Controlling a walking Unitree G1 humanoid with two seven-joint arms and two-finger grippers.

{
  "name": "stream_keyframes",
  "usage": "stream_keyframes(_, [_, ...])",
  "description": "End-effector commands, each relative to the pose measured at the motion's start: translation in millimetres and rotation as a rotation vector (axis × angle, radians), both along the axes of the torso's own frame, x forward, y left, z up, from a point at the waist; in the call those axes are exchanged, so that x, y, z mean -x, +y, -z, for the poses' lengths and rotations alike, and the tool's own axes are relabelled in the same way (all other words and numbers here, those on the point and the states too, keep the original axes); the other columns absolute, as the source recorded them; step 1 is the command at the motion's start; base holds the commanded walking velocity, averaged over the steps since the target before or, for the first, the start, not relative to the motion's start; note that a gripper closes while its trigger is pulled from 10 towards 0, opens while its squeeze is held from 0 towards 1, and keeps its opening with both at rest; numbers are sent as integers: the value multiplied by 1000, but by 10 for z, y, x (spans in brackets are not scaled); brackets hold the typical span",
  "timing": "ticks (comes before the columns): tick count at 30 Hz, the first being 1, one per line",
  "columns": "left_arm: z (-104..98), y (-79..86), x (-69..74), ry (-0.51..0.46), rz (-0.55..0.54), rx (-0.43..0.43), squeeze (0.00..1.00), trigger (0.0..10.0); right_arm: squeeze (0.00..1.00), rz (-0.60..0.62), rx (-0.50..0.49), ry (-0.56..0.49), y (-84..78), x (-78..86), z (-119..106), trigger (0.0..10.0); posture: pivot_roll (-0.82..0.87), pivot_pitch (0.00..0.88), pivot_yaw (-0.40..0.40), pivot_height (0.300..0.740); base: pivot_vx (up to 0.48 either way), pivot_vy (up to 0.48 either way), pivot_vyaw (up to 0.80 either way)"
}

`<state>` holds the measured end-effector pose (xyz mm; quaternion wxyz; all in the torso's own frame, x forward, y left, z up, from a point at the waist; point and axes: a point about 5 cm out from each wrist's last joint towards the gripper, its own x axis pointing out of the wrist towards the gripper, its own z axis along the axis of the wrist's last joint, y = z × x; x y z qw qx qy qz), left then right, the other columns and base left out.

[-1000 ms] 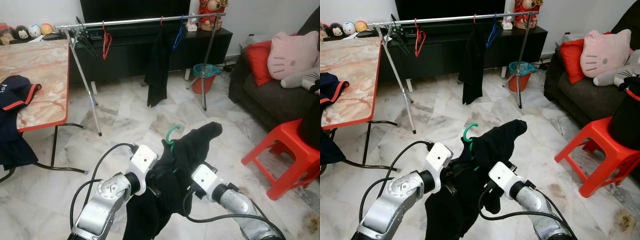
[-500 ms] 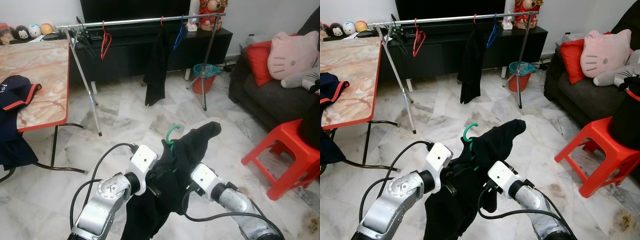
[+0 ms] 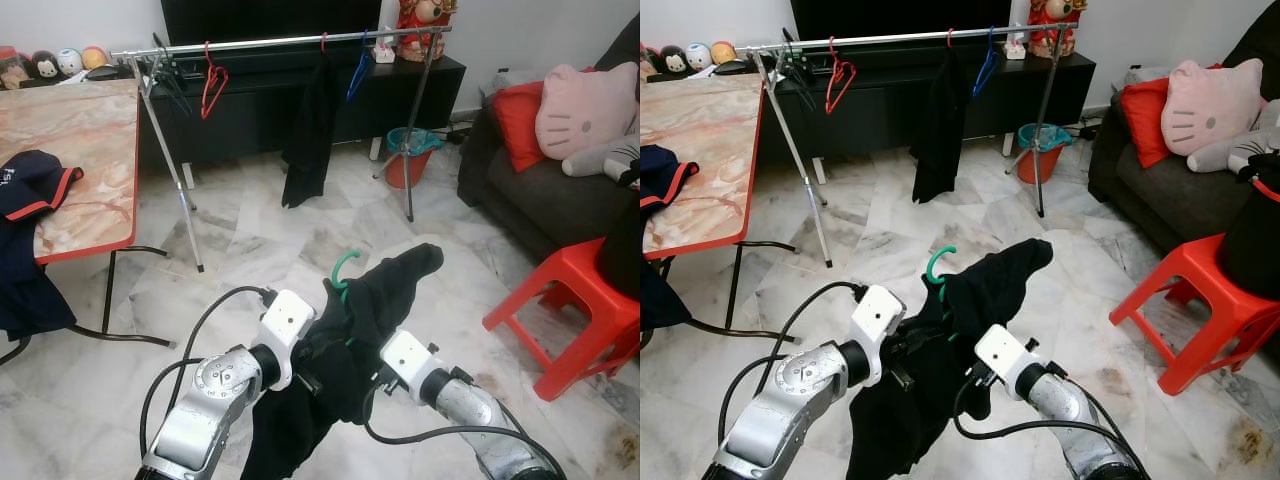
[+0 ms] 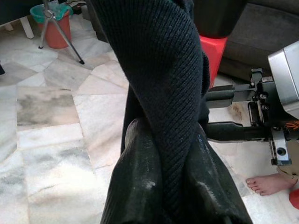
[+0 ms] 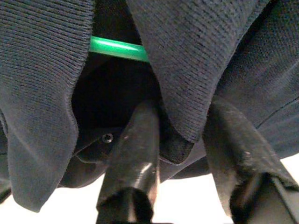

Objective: Hang hanger

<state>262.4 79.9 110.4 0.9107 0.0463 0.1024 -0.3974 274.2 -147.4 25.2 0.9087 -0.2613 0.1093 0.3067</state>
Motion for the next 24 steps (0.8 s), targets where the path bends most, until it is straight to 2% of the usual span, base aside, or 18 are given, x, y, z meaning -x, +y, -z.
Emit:
stream_keyframes(1, [-122, -46, -15, -49, 19, 40, 0, 10000, 0, 15, -18, -15, -16, -35, -31, 0, 57, 0, -65, 740, 0, 0, 0])
stream_keyframes(16, [-104, -29, 5, -42, 20, 34, 0, 10000, 0, 20, -14, -19, -11, -40, -27, 0, 57, 0, -65, 740, 0, 0, 0])
stream_keyframes(24, [50, 204, 41, -4, -19, -102, 0, 10000, 0, 40, 20, -26, -38, -70, -21, 0, 63, 0, -64, 740, 0, 0, 0])
